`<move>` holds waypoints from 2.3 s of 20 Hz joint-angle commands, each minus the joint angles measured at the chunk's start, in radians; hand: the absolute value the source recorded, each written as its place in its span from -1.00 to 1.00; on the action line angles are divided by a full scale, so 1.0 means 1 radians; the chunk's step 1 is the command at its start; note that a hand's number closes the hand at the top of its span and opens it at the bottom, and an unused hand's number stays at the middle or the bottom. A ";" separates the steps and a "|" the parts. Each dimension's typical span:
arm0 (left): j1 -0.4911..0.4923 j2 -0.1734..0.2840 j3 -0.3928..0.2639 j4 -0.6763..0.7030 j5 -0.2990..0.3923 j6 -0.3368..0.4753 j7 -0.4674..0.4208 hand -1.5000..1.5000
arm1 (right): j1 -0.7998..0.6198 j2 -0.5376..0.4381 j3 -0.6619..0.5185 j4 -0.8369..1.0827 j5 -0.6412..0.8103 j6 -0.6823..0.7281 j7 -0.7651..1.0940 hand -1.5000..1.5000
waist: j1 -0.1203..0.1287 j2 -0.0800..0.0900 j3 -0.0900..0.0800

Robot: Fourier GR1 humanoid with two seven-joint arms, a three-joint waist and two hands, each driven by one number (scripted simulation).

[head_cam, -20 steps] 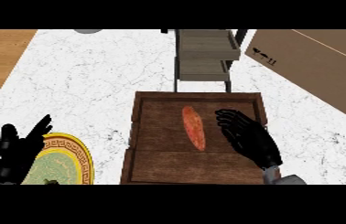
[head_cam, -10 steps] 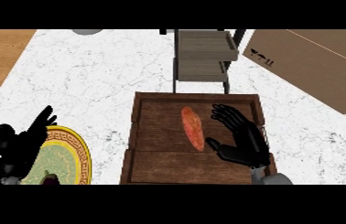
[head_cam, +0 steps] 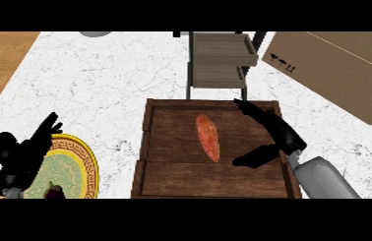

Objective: Pick the sweet potato from the tray and place it in the tiered basket

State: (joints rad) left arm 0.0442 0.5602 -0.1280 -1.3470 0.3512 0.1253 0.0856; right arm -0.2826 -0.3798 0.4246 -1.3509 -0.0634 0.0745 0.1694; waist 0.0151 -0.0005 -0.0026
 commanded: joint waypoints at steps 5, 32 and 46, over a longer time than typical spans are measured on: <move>-0.003 -0.032 0.004 0.000 -0.023 -0.002 0.004 0.00 | -0.337 0.027 -0.039 0.060 -0.116 0.260 0.317 -1.00 | 0.003 0.003 0.002; -0.043 -0.127 0.149 0.095 -0.142 -0.124 -0.009 0.00 | -0.318 0.099 -0.211 0.181 -0.034 0.587 0.555 -1.00 | -0.011 0.002 0.003; -0.038 -0.173 0.219 -0.007 -0.220 -0.129 0.085 0.00 | -0.251 0.264 -0.209 0.132 0.130 0.523 0.538 -1.00 | -0.011 0.001 0.003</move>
State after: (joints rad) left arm 0.0434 0.3919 0.0632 -1.3680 0.1496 -0.0035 0.1436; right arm -0.5179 -0.1695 0.2135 -1.2275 0.0300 0.6128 0.6897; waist 0.0034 -0.0025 -0.0011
